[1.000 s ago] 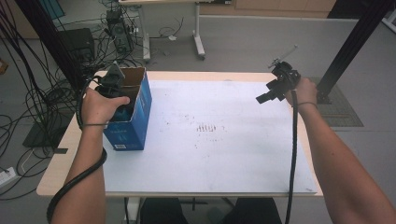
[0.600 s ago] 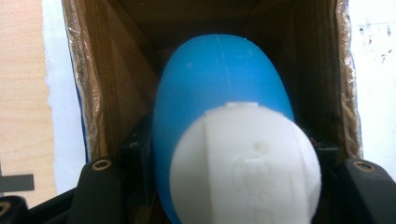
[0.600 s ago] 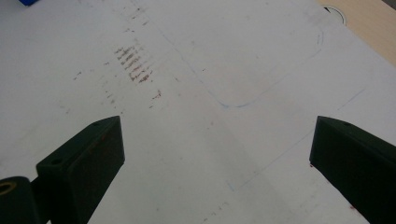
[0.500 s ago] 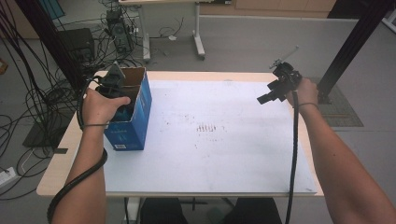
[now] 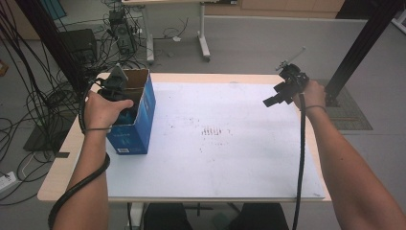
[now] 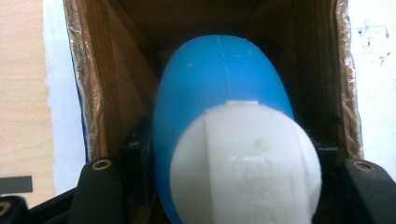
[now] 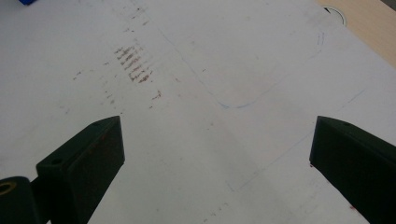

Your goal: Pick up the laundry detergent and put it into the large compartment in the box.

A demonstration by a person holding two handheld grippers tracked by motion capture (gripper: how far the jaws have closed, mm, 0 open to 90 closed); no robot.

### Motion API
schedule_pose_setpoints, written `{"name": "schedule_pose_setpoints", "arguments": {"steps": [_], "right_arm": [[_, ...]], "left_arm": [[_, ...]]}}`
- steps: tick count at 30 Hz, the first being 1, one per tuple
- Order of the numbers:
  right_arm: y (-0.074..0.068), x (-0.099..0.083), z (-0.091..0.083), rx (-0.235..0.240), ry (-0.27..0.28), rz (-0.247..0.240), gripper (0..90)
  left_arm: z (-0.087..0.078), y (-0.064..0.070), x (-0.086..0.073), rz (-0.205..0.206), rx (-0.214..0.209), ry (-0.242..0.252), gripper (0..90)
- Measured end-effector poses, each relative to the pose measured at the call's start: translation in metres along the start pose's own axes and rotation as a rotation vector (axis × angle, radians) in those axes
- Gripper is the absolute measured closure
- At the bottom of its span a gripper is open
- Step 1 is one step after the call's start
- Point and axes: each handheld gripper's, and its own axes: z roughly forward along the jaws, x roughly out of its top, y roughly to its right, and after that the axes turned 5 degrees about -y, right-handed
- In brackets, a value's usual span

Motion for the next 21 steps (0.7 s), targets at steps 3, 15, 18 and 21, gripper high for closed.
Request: {"name": "schedule_pose_setpoints", "arguments": {"steps": [3, 15, 18, 21], "right_arm": [[0.0, 0.0, 0.0004, 0.002, -0.001, 0.001, 2.9], [-0.0004, 0.0012, 0.0013, 0.002, -0.005, 0.0, 2.9], [-0.0003, 0.0014, 0.0013, -0.001, -0.008, -0.001, 2.9], [-0.0002, 0.0012, 0.0017, 0.002, -0.005, 0.001, 2.9]], "left_arm": [[0.0001, -0.0002, -0.0002, -0.001, -0.001, 0.002, 37.6], [0.0001, -0.0006, 0.0, -0.004, -0.003, 0.001, 37.5], [0.0002, -0.0007, 0.0, -0.007, -0.004, 0.001, 37.6], [0.0003, -0.0009, 0.0001, -0.007, -0.004, 0.002, 37.6]]}}
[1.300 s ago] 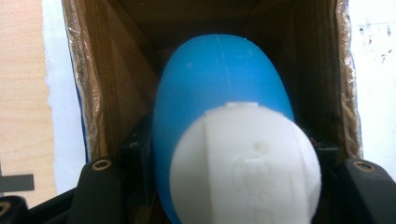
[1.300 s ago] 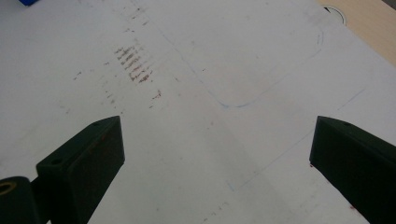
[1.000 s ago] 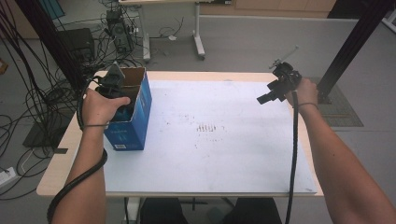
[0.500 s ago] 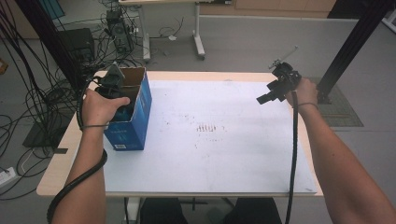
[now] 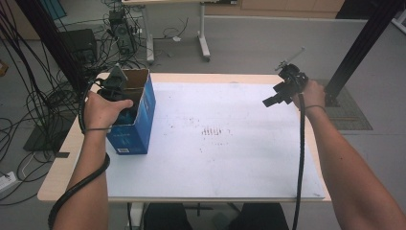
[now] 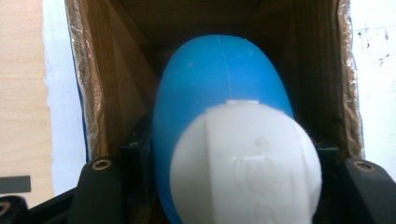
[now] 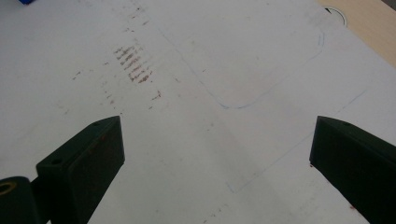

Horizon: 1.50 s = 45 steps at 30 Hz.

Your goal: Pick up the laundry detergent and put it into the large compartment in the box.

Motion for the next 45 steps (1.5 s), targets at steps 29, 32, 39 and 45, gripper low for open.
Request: {"name": "schedule_pose_setpoints", "arguments": {"steps": [29, 32, 39, 45], "right_arm": [[0.0, 0.0007, 0.0013, 0.003, -0.005, -0.002, 2.9], [-0.0001, 0.0007, 0.0012, 0.003, -0.004, -0.002, 2.9], [0.0003, 0.0004, 0.0009, 0.003, -0.003, 0.0, 2.9], [0.0007, 0.0005, 0.002, 0.007, -0.003, 0.002, 2.9]], "left_arm": [[0.0003, -0.0007, -0.0016, -0.007, -0.004, 0.012, 37.6], [0.0001, -0.001, -0.0014, -0.007, -0.006, 0.008, 37.5], [0.0002, -0.0021, -0.001, -0.006, -0.008, 0.006, 37.4], [-0.001, -0.0022, -0.0002, -0.008, -0.002, 0.009, 36.7]]}}
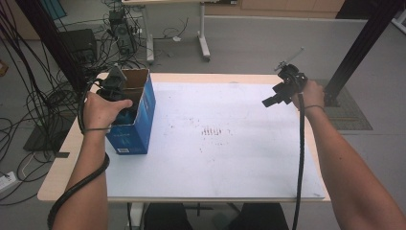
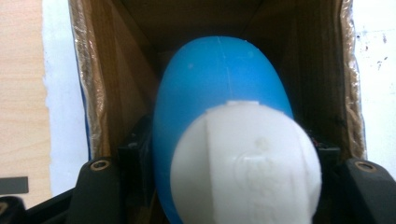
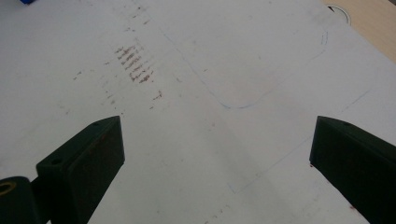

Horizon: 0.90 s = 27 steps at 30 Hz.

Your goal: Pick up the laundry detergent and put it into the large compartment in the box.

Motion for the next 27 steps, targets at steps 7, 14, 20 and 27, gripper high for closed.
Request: {"name": "schedule_pose_setpoints", "arguments": {"steps": [7, 14, 20, 27], "right_arm": [[0.0, 0.001, 0.001, 0.001, 0.0, -0.003, 2.9], [0.0, 0.001, 0.001, 0.004, 0.004, -0.001, 2.9], [0.0, 0.001, 0.001, 0.004, 0.002, -0.001, 2.9], [-0.001, 0.001, 0.001, 0.001, 0.001, -0.003, 2.9]], "left_arm": [[-0.004, 0.001, 0.0, -0.002, 0.01, 0.004, 35.3], [-0.012, 0.003, 0.001, -0.001, 0.027, 0.022, 33.9], [-0.021, 0.004, 0.0, 0.006, 0.037, 0.038, 32.9], [-0.036, 0.01, -0.001, 0.025, 0.045, 0.062, 30.6]]}}
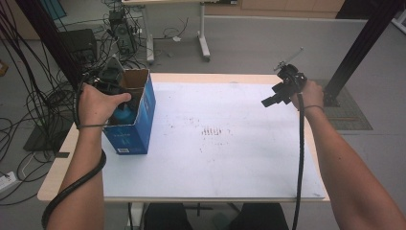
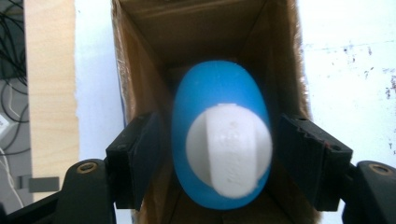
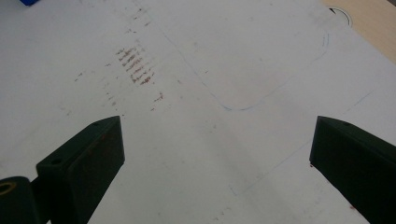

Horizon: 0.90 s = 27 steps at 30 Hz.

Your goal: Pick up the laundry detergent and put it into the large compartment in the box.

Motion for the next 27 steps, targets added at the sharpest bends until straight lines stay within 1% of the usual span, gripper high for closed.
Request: {"name": "schedule_pose_setpoints", "arguments": {"steps": [4, 8, 11, 13, 16, 18, 25, 27], "right_arm": [[-0.001, 0.0, 0.0, 0.0, 0.001, -0.001, 2.9], [-0.002, 0.001, -0.001, -0.001, 0.004, -0.001, 2.9], [-0.001, 0.0, -0.001, -0.001, 0.007, -0.002, 2.9], [-0.001, 0.0, -0.001, 0.0, 0.002, 0.003, 2.9], [-0.001, 0.0, -0.002, -0.003, 0.005, 0.002, 2.9], [-0.001, 0.0, -0.002, -0.003, 0.006, 0.0, 2.9], [-0.001, 0.0, -0.001, -0.002, 0.009, -0.004, 2.9], [-0.001, 0.0, -0.001, 0.0, 0.008, 0.0, 2.9]], "left_arm": [[-0.011, 0.003, 0.0, 0.01, 0.017, 0.014, 28.6], [-0.019, 0.004, 0.0, 0.011, 0.013, 0.018, 26.3], [-0.028, 0.008, -0.002, 0.02, 0.013, 0.032, 25.0], [-0.033, 0.01, -0.002, 0.025, 0.014, 0.033, 23.7], [-0.04, 0.015, -0.001, 0.031, 0.017, 0.041, 21.0], [-0.044, 0.018, -0.001, 0.035, 0.008, 0.052, 19.4], [-0.062, 0.032, -0.001, 0.068, 0.005, 0.077, 11.5], [-0.068, 0.037, -0.002, 0.084, 0.004, 0.08, 10.3]]}}
